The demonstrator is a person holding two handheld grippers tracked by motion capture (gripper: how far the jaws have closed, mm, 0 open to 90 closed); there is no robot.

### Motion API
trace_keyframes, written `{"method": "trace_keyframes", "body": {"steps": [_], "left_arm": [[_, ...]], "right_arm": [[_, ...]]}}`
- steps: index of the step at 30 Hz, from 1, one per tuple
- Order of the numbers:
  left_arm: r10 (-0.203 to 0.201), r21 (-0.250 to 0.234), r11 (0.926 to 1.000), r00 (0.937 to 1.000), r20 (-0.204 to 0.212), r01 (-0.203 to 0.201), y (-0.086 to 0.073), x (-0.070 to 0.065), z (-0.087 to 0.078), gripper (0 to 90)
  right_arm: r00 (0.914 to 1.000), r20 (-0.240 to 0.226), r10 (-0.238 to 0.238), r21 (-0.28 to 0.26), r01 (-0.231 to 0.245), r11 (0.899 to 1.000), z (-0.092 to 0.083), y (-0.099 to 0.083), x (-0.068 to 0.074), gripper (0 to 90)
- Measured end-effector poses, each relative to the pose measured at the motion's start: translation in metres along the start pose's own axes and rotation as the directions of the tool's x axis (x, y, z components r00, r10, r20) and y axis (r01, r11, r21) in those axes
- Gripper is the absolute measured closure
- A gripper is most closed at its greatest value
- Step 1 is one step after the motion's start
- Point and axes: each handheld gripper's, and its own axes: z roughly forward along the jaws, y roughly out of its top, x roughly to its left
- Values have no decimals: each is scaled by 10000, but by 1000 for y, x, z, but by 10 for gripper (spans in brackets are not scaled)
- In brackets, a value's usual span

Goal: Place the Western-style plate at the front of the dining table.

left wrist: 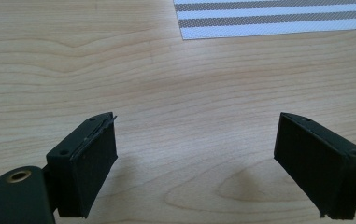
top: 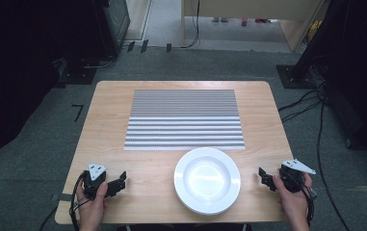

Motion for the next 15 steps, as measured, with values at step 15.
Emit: {"method": "trace_keyframes", "body": {"steps": [15], "left_arm": [[214,39,9998,9996,207,-215,0,-9,1,133]], "right_arm": [[9987,-489,-132,-328,116,9994,-4,1,8,81]]}}
